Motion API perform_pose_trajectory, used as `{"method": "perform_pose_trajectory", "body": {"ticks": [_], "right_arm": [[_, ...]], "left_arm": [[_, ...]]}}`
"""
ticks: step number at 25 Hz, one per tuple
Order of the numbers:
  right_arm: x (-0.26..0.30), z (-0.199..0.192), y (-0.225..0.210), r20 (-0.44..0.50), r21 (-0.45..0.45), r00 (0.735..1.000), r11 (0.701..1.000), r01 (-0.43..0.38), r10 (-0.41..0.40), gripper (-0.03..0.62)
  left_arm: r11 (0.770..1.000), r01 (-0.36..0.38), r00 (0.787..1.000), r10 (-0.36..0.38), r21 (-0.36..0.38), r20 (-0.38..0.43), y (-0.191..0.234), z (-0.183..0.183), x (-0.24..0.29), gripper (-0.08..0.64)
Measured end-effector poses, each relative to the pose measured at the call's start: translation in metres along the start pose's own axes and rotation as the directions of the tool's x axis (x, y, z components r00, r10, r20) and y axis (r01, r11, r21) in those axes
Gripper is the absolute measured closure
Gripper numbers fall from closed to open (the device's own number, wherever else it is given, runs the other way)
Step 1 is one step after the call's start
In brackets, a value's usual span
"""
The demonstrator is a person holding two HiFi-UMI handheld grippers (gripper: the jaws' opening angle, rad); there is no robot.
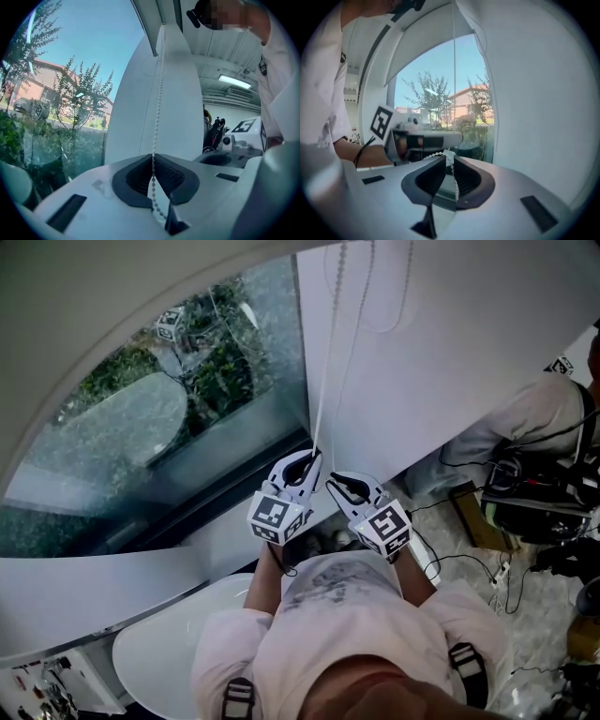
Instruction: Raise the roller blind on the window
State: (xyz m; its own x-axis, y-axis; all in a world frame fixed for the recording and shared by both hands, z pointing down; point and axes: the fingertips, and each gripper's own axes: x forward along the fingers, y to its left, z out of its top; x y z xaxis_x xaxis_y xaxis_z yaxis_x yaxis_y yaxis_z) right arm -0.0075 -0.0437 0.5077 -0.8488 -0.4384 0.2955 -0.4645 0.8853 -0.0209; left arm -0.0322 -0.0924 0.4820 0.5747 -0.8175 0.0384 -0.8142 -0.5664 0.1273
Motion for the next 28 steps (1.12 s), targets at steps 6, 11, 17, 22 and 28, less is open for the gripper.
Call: {"method": "perform_pose_trajectory", "body": {"ticks": [6, 11, 17, 22, 28], "right_arm": [[-0.018, 0.084, 0.002, 0.169, -0.089, 0.986, 0.996, 0.014, 0.001, 0.451], [-0.02, 0.135, 0.001, 0.215, -0.148, 0.977, 0.989, 0.031, 0.001, 0.448], [-0.018, 0.18, -0.006, 0.268, -0.146, 0.963, 0.989, 0.019, 0.021, 0.446], [-0.025, 0.216, -0.012, 0.314, -0.167, 0.949, 0.985, 0.053, 0.002, 0.446], [-0.041, 0.272, -0.028, 0.431, -0.142, 0.902, 0.986, 0.092, -0.022, 0.446]], "left_arm": [[1.0, -0.003, 1.0, 0.003, 0.005, -0.003, 0.002, -0.002, 0.002, 0.548], [1.0, 0.0, 1.0, 0.0, -0.002, 0.004, 0.001, 0.001, 0.002, 0.548], [1.0, -0.004, 1.0, 0.004, -0.002, 0.006, 0.005, -0.001, 0.007, 0.548], [1.0, 0.003, 1.0, -0.003, -0.003, 0.01, 0.0, 0.0, 0.004, 0.548], [1.0, 0.016, 1.0, -0.016, 0.008, 0.009, -0.006, 0.0, 0.006, 0.549]]}}
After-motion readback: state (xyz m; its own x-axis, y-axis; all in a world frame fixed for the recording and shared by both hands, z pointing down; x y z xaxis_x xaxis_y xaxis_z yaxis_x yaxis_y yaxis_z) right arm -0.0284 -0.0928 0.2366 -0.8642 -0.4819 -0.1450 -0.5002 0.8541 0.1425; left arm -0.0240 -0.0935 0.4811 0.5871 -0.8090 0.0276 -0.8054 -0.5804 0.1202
